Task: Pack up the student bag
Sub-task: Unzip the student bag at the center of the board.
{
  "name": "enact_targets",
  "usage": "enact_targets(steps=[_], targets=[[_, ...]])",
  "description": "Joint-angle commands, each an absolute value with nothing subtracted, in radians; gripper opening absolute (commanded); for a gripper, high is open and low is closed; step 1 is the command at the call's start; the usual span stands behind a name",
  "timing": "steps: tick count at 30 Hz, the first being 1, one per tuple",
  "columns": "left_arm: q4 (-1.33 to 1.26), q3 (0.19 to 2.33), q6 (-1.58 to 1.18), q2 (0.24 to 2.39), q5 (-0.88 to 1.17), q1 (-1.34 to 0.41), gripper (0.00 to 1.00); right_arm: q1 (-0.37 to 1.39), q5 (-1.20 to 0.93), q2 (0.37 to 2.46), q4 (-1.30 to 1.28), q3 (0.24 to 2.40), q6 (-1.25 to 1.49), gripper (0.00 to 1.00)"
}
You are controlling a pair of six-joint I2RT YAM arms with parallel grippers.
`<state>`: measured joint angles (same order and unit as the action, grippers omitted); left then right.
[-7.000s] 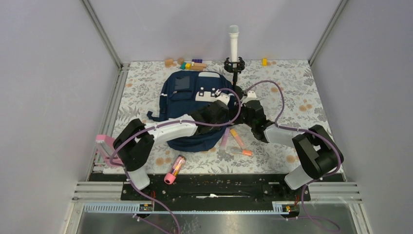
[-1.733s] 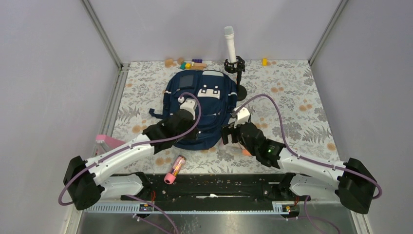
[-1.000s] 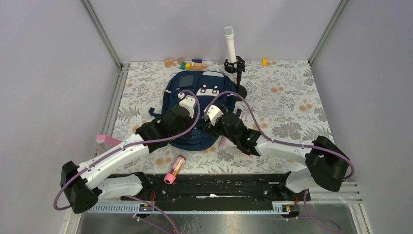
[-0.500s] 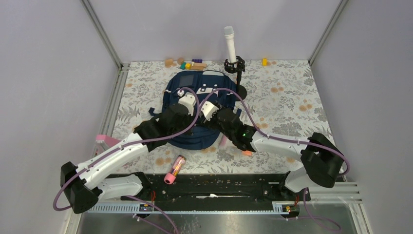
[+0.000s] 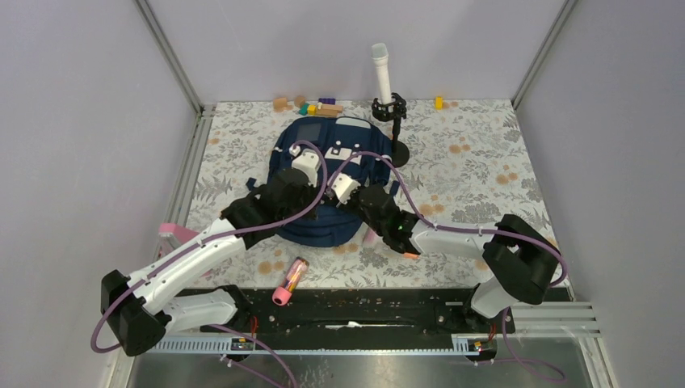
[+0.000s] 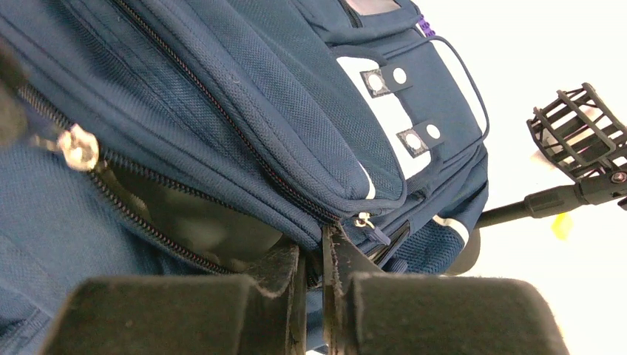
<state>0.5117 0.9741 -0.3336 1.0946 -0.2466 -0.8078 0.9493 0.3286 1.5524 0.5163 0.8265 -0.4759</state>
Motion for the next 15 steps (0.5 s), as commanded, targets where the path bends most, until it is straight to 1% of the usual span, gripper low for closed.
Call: enact_targets(steps=[1,7,15], targets=[[0.466,0.939,-0.344,1.049,-0.212,-0.733,0.0,0.937,0.336,1.514,0.767,0.767,-0.485,0.0],[0.486,0.89,-0.315,0.997,-0.193,-0.607,0.0,0.905,0.315,1.488,0.798,0.72,-0.449,0.0],[0.567,0.857,-0.36,0.989,-0.321,-0.487,0.0,0.864,0.279,1.468,0.823,0.695,-0.378,0.0]])
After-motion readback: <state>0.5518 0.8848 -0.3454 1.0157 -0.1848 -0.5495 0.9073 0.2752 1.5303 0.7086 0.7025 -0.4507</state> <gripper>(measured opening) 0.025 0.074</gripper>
